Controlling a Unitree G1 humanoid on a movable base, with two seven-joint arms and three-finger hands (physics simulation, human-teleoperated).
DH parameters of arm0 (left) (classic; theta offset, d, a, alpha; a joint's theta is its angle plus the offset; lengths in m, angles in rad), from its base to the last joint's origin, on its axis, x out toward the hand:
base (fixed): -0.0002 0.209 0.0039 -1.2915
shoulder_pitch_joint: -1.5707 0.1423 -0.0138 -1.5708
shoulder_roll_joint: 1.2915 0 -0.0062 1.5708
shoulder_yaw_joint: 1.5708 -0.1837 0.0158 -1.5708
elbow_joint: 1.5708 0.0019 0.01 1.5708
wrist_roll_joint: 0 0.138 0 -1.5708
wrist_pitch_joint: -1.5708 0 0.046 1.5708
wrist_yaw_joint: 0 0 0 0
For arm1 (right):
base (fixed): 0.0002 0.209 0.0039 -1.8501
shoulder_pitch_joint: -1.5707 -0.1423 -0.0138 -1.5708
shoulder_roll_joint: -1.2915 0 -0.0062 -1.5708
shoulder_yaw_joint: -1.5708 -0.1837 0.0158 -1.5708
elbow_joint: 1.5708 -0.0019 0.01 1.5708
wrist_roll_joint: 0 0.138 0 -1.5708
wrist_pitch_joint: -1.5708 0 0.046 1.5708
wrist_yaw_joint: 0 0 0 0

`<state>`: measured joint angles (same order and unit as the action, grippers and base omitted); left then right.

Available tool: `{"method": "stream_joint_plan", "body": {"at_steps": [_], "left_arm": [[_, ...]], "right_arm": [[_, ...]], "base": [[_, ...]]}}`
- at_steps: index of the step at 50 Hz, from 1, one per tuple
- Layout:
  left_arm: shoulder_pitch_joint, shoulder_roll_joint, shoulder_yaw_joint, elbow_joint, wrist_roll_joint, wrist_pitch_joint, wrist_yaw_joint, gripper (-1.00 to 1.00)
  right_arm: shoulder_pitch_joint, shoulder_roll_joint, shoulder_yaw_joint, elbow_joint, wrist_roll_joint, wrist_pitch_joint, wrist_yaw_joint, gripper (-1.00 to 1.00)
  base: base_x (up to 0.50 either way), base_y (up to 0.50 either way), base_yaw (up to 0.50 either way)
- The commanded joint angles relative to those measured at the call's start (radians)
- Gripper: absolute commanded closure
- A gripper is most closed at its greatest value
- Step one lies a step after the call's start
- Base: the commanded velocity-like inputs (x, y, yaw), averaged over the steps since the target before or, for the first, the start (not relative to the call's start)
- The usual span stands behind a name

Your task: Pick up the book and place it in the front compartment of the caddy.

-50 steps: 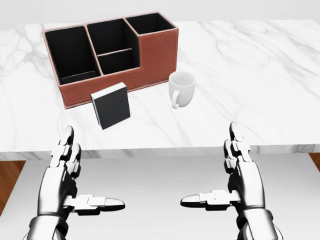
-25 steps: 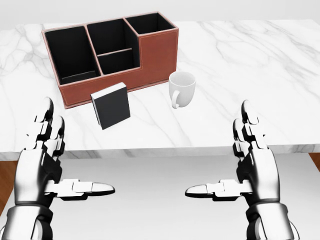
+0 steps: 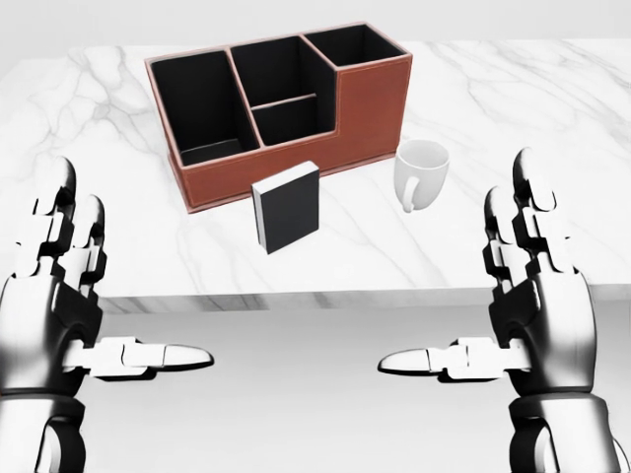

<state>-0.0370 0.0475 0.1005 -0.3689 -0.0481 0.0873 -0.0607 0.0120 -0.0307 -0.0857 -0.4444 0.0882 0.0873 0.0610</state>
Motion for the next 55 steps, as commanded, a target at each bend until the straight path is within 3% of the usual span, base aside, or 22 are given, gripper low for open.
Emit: {"method": "stream_joint_plan", "body": {"at_steps": [1,11,21,55], "left_arm": [[-0.008,0.005,0.011,-0.023,-0.004,0.0,-0.002,-1.0],[-0.006,0.005,0.009,-0.033,-0.003,0.0,-0.004,-1.0],[-0.008,0.005,0.012,-0.039,-0.005,0.0,-0.005,-1.0],[-0.023,0.012,0.025,-0.053,-0.018,0.0,-0.002,-1.0]], "right_arm": [[0.001,0.001,-0.001,-0.032,0.007,0.0,0.002,-1.0],[0.0,-0.005,0.01,-0.021,-0.014,0.0,0.005,-1.0],[0.001,0.005,0.004,-0.05,0.005,0.0,0.019,-1.0],[0.011,0.006,0.019,-0.066,0.004,0.0,0.022,-1.0]], "base": [[0.0,0.5,0.0],[0.0,0.49,0.0],[0.0,0.01,0.0],[0.5,-0.03,0.0]]}}
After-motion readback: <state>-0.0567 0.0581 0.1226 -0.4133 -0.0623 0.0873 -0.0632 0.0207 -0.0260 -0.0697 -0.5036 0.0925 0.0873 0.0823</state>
